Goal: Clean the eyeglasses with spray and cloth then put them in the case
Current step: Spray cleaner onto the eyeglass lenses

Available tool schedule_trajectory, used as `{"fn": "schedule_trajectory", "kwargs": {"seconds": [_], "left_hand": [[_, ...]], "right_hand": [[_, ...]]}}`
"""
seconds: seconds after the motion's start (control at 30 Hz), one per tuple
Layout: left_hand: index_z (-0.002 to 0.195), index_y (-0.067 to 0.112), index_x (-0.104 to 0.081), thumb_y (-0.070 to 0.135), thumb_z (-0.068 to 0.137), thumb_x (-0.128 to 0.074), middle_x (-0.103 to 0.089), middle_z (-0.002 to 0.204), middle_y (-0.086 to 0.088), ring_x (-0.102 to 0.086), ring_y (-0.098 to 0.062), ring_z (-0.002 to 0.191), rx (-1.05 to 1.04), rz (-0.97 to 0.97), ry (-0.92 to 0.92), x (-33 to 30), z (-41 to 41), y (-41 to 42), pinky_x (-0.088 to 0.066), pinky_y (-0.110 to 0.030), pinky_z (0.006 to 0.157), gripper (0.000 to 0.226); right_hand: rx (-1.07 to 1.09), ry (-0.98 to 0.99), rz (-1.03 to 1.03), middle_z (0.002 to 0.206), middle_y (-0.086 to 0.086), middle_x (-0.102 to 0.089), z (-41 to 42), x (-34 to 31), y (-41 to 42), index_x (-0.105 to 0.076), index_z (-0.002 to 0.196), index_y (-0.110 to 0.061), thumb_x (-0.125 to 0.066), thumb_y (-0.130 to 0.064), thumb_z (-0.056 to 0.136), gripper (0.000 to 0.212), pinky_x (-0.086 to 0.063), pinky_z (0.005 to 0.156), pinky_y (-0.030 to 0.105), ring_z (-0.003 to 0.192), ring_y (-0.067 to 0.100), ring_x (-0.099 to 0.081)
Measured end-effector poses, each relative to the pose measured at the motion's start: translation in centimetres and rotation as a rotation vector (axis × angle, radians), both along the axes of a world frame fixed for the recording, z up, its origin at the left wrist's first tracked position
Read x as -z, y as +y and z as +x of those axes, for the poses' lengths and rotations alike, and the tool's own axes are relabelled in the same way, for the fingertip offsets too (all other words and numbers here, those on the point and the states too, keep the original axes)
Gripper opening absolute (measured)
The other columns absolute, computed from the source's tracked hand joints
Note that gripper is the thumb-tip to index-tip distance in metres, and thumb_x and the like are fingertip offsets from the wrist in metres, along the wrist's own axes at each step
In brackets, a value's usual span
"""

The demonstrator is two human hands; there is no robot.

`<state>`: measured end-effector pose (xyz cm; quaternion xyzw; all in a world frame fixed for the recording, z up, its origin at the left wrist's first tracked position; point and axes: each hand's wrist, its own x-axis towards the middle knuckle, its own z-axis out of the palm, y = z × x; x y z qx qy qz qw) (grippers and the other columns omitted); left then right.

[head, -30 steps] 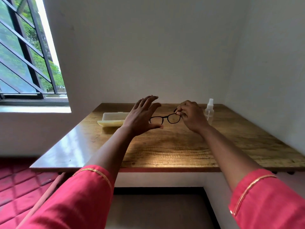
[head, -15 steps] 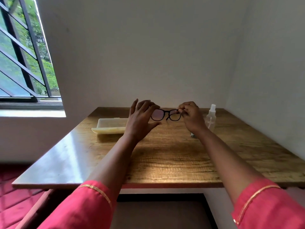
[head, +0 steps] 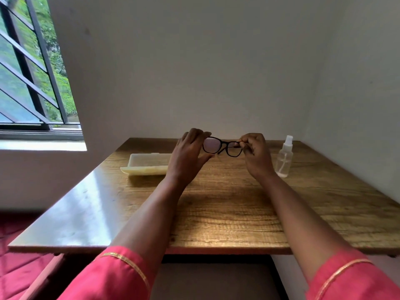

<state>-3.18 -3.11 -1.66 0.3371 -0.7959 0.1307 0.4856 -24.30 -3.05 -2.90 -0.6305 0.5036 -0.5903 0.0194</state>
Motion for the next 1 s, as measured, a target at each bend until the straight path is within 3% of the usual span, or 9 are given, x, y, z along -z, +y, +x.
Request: {"fn": "schedule_trajectory", "kwargs": {"seconds": [0.17,0.3,0.4,0.47,0.6,0.77,0.83,1.0], "left_hand": [[0.122,0.007,-0.061,0.014,0.071,-0.081,-0.060,0.114,-0.009,-0.059,-0.027,0.104,0.041,0.008,-0.013,-0.1,-0.1,0.0,-0.054,-0.039,0.080,0.055],[0.119,0.010,-0.062,0.014,0.071,-0.081,-0.060,0.114,-0.006,-0.059,-0.025,0.104,0.063,0.063,0.046,-0.1,0.0,-0.1,-0.053,-0.039,0.078,0.051],[0.118,0.013,-0.062,0.016,0.072,-0.080,-0.059,0.115,-0.002,-0.061,-0.022,0.100,0.063,0.090,0.091,-0.2,0.2,-0.2,-0.053,-0.037,0.075,0.050],[0.118,0.014,-0.061,0.016,0.073,-0.080,-0.058,0.115,-0.001,-0.062,-0.021,0.097,0.065,0.090,0.101,-0.3,0.2,-0.2,-0.054,-0.036,0.073,0.049],[0.118,0.014,-0.060,0.015,0.074,-0.080,-0.058,0.115,-0.001,-0.062,-0.020,0.097,0.052,0.089,0.105,-0.2,0.3,-0.3,-0.054,-0.034,0.072,0.049],[0.117,0.015,-0.061,0.015,0.075,-0.079,-0.058,0.114,-0.001,-0.062,-0.020,0.097,0.037,0.099,0.125,-0.1,0.4,-0.2,-0.053,-0.031,0.070,0.046],[0.117,0.014,-0.061,0.015,0.075,-0.078,-0.058,0.114,-0.001,-0.062,-0.020,0.097,0.040,0.110,0.135,-0.1,0.4,-0.2,-0.053,-0.033,0.071,0.046],[0.117,0.014,-0.062,0.014,0.074,-0.079,-0.058,0.114,-0.001,-0.062,-0.021,0.098,0.048,0.124,0.145,0.1,0.5,-0.2,-0.054,-0.036,0.072,0.046]], "right_hand": [[0.038,0.001,-0.023,0.111,0.012,-0.051,-0.6,0.0,0.0,-0.065,0.101,-0.001,-0.057,0.000,0.094,0.011,-0.041,0.087,0.005,0.100,0.016,-0.056],[0.068,0.105,-0.098,0.113,0.008,-0.050,-0.5,-0.2,0.6,-0.067,0.102,-0.003,-0.058,-0.005,0.094,0.012,-0.050,0.091,0.023,0.103,0.016,-0.057],[0.353,0.351,-0.253,0.120,0.006,-0.052,-0.5,-1.0,1.9,-0.065,0.110,-0.012,-0.055,-0.014,0.094,0.019,-0.048,0.084,0.033,0.108,0.020,-0.052],[0.614,0.433,-0.313,0.127,0.008,-0.051,-0.6,-1.3,2.7,-0.061,0.115,-0.017,-0.056,-0.019,0.090,0.026,-0.040,0.090,0.038,0.117,0.026,-0.047],[0.900,0.310,-0.101,0.142,0.010,-0.040,-1.6,-0.8,3.4,-0.046,0.130,-0.023,-0.064,-0.023,0.080,0.053,-0.033,0.100,0.047,0.132,0.031,-0.036],[0.860,0.208,0.217,0.147,0.019,-0.027,-2.7,0.3,3.4,-0.017,0.148,-0.030,-0.077,-0.005,0.069,0.102,-0.047,0.089,0.045,0.122,0.038,-0.041],[0.823,0.187,0.330,0.150,0.023,-0.020,-2.8,0.6,3.4,-0.001,0.152,-0.035,-0.081,-0.008,0.070,0.117,-0.047,0.090,0.044,0.120,0.039,-0.041],[0.741,0.138,0.395,0.151,0.026,-0.022,-2.8,0.2,4.0,0.000,0.155,-0.036,-0.072,-0.003,0.082,0.107,-0.045,0.095,0.045,0.124,0.040,-0.044]]}}
